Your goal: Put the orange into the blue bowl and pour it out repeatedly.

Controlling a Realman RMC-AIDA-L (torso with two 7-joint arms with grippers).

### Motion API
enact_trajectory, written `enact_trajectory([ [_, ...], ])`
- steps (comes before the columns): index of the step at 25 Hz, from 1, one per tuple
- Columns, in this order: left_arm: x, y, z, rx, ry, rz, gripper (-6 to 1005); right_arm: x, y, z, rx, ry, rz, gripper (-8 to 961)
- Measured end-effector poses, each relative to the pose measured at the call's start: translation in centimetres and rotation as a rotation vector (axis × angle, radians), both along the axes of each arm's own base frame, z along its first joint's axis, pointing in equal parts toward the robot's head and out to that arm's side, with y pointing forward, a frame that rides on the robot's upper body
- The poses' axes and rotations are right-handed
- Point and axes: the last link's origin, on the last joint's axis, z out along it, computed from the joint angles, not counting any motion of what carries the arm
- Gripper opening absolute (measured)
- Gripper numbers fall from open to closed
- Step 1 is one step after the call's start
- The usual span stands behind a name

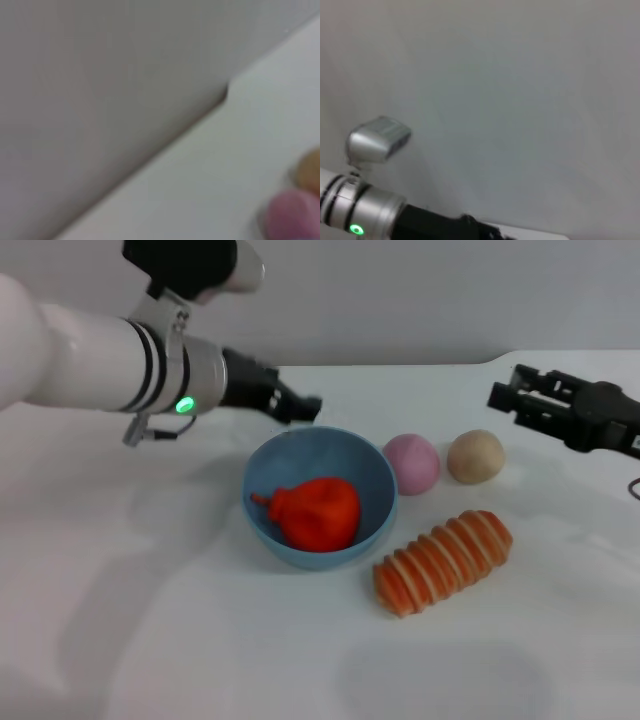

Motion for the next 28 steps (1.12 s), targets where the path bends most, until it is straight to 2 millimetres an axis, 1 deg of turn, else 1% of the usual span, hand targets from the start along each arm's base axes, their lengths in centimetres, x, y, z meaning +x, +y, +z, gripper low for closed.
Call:
enact_trajectory([
  [4, 0.9, 0.4, 2.0, 0.136, -0.069, -0.067, 610, 1.1, 0.0, 1.2, 0.127, -0.016, -0.006, 575],
  [7, 0.7, 0.2, 2.9, 0.253, -0.118, -0.117, 705, 2.1, -0.3, 1.0, 0.211, -0.068, 0.017, 660],
  [8, 0.5, 0.0, 2.9, 0.287, -0.130, -0.129, 708, 2.5, -0.4, 0.9, 0.227, -0.087, 0.015, 660],
  [11, -0.5, -1.1, 2.1, 0.350, -0.153, -0.162, 716, 3.7, -0.7, 0.4, 0.284, -0.121, -0.014, 659],
  [13, -1.2, -1.8, 1.4, 0.383, -0.158, -0.183, 721, 4.5, -1.0, 0.0, 0.367, -0.134, -0.038, 659],
  [17, -2.8, -4.2, -0.3, 0.503, -0.176, -0.269, 732, 6.2, -1.7, -1.1, 0.564, -0.181, -0.107, 659],
  [18, -3.1, -4.9, -0.7, 0.540, -0.182, -0.295, 735, 6.2, -1.7, -1.1, 0.564, -0.181, -0.107, 659],
  [20, -3.9, -6.1, -1.3, 0.597, -0.192, -0.329, 815, 6.6, -2.1, -1.4, 0.620, -0.193, -0.134, 660],
  [21, -4.3, -6.6, -1.6, 0.612, -0.195, -0.339, 815, 6.9, -2.6, -1.9, 0.670, -0.198, -0.170, 660],
  [25, -6.1, -8.8, -3.7, 0.621, -0.179, -0.377, 815, 7.6, -3.3, -2.5, 0.734, -0.216, -0.235, 660],
  [27, -6.9, -9.5, -4.2, 0.621, -0.184, -0.370, 815, 8.0, -4.0, -2.9, 0.770, -0.205, -0.299, 660],
  [28, -7.1, -9.7, -4.4, 0.623, -0.196, -0.359, 815, 8.0, -4.0, -2.9, 0.770, -0.205, -0.299, 660],
])
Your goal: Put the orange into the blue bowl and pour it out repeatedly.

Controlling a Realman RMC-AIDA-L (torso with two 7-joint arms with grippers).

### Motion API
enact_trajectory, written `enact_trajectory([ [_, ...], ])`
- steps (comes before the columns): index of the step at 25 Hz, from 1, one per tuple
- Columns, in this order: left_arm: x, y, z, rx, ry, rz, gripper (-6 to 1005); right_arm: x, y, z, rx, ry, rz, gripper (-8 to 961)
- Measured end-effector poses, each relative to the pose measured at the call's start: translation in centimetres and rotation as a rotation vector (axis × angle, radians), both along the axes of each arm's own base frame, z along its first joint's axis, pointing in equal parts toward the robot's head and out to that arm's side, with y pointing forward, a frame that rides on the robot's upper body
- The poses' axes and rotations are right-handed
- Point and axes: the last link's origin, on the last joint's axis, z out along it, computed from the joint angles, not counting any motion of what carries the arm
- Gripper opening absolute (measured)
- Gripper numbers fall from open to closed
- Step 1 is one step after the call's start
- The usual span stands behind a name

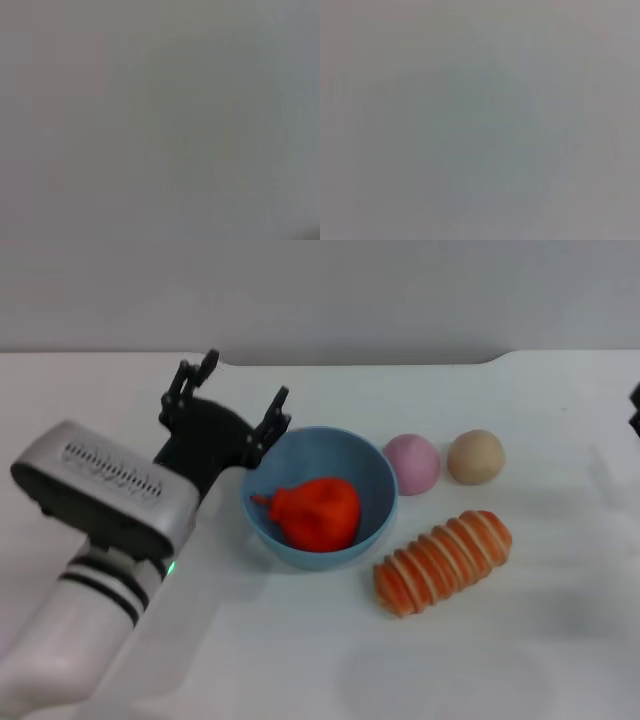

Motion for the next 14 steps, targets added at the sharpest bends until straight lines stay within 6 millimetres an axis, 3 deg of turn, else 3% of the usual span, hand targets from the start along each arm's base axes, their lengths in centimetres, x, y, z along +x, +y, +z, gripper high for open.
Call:
enact_trajectory([
  [6, -1.2, -1.3, -0.4, 0.025, -0.028, -0.009, 815, 0.6, -1.5, 0.3, 0.077, 0.071, -0.045, 660],
  [14, -1.5, -0.8, -0.4, 0.027, -0.049, 0.012, 815, 1.1, -1.9, 0.5, 0.117, 0.101, -0.079, 660],
])
